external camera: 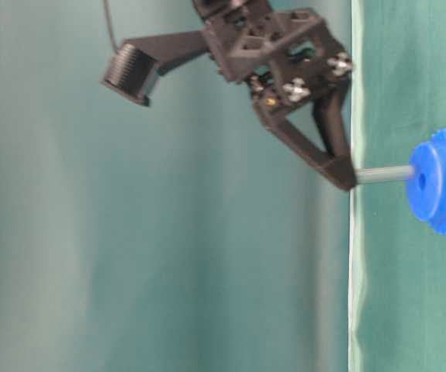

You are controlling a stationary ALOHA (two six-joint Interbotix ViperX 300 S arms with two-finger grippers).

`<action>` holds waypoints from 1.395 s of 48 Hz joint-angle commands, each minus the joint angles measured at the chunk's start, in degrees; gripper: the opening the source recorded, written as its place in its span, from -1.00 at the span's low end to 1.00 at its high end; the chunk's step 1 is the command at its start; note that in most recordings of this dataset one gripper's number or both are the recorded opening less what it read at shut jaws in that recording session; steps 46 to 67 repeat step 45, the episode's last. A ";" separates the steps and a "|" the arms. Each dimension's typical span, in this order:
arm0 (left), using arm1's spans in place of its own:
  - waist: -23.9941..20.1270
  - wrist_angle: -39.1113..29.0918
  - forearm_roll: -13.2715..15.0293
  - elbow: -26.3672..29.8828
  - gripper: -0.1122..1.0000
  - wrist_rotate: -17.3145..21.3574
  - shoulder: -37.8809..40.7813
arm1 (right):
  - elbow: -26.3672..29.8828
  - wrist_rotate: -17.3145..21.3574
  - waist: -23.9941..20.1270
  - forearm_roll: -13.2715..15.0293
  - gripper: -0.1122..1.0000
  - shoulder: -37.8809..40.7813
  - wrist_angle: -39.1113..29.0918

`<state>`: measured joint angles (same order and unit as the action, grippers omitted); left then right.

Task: Insert the shaft placed at a random location into the center hole of the medium gear at another random location.

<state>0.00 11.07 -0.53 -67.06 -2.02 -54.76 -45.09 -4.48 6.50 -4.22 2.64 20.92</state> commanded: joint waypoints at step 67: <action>-0.09 0.44 -0.18 0.79 -0.80 -0.18 0.53 | 2.02 -0.53 -0.44 -0.44 -0.57 2.90 2.72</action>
